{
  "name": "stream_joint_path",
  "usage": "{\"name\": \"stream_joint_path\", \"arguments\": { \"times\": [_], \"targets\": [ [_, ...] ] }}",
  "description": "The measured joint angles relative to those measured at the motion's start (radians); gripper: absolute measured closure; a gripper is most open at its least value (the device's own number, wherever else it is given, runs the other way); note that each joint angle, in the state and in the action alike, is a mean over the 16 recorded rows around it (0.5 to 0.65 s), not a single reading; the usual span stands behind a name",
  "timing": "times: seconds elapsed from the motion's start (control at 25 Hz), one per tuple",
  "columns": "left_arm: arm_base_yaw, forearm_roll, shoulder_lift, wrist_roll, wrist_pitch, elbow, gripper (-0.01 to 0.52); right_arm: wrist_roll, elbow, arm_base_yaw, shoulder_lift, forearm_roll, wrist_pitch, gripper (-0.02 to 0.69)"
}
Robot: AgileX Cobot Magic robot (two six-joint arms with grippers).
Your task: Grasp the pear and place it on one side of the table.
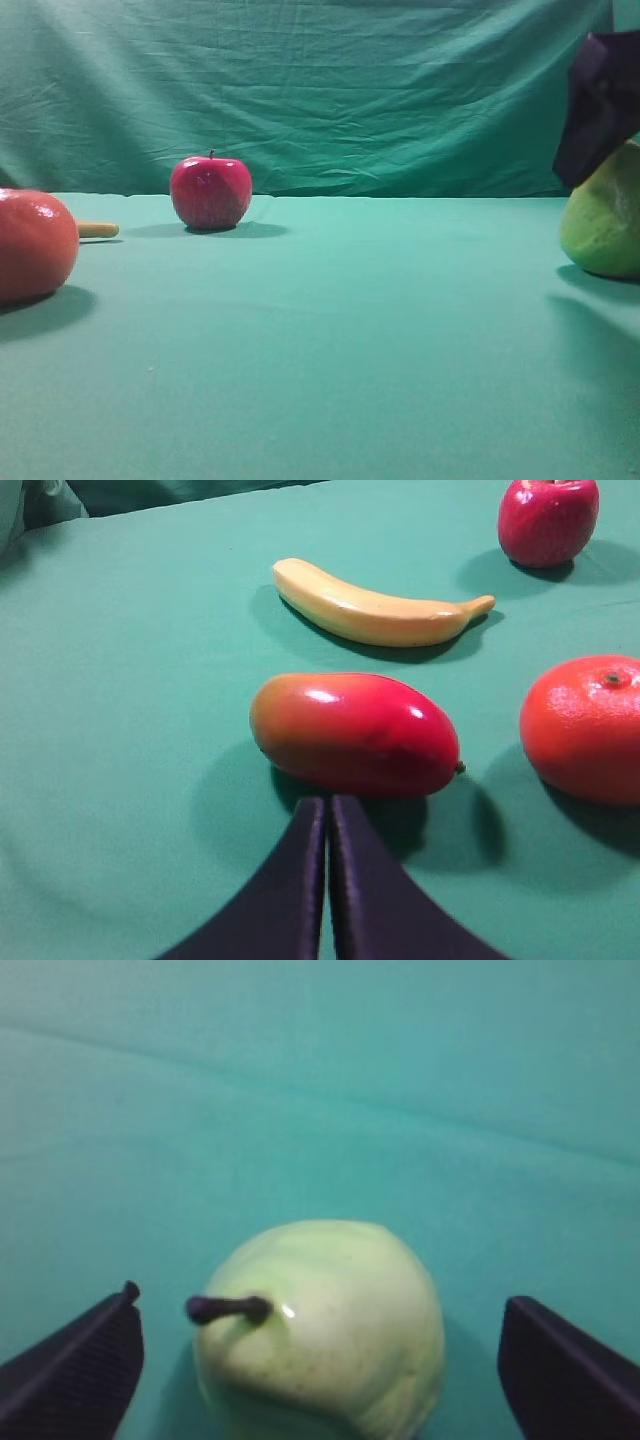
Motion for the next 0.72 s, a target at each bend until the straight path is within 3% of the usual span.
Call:
{"name": "stream_joint_path", "arguments": {
  "times": [0.16, 0.32, 0.72],
  "targets": [
    [0.0, 0.0, 0.0, 0.0, 0.0, 0.0, 0.514, 0.007, 0.0, 0.0, -0.201, 0.009, 0.115, 0.529],
    [0.0, 0.0, 0.0, 0.0, 0.0, 0.0, 0.514, 0.017, 0.0, 0.0, -0.387, 0.039, 0.204, 0.628],
    [0.0, 0.0, 0.0, 0.0, 0.0, 0.0, 0.514, 0.038, 0.001, 0.0, -0.665, 0.067, 0.288, 0.665]
  ]
}}
